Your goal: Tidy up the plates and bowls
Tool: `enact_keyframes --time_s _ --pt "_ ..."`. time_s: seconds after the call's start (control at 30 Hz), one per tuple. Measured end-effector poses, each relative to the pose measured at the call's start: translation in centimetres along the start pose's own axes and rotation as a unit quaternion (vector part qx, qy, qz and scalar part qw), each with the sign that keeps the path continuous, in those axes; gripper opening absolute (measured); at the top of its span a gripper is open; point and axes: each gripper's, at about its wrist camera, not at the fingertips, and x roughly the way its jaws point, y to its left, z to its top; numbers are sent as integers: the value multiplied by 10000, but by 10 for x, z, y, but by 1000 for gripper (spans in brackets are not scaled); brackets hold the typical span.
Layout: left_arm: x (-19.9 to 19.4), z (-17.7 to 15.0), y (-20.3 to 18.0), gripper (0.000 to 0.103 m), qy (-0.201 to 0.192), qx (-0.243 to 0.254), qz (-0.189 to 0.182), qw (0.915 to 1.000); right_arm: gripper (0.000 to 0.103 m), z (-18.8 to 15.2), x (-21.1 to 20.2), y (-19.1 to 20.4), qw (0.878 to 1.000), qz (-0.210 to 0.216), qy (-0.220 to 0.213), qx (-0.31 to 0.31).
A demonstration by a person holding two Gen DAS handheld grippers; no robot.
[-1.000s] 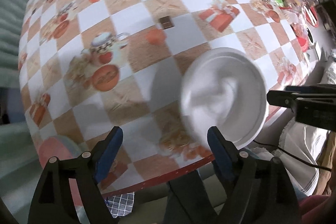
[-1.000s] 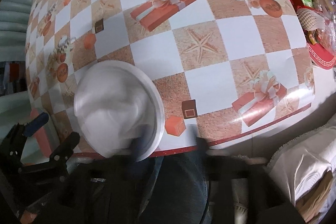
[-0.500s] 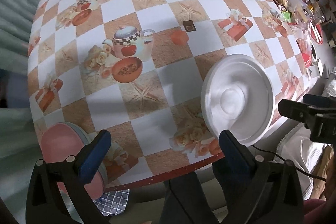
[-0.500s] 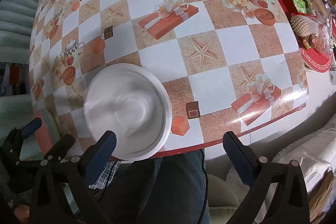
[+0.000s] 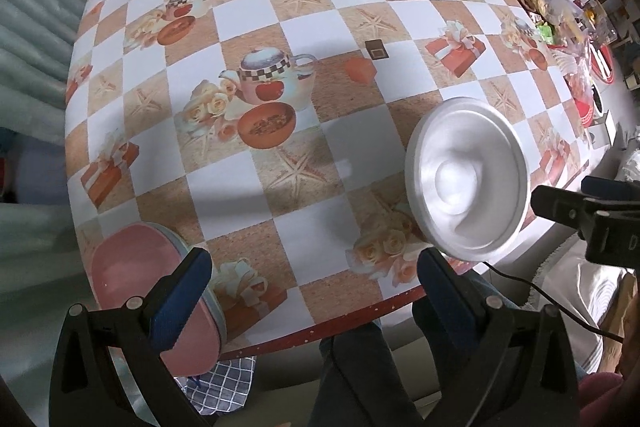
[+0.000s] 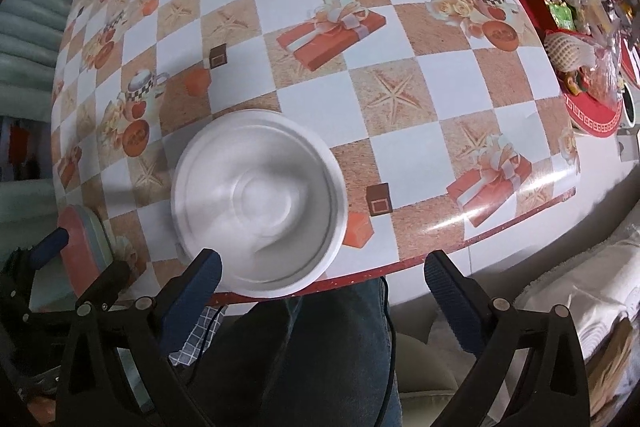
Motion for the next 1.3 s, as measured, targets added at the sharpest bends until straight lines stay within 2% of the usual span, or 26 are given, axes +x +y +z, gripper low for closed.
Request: enact_keyframes --time_s 0.67,1.07,1.3 --pt "4 -4 -2 103 47 38 -71 10000 102 -5 4 0 9999 -119 111 -15" --pt "18 2 -31 103 309 51 12 9995 102 0 13 -35 9995 -24 326 3" --pt "19 7 -48 103 352 -119 135 9992 102 13 13 -55 9989 29 409 -242"
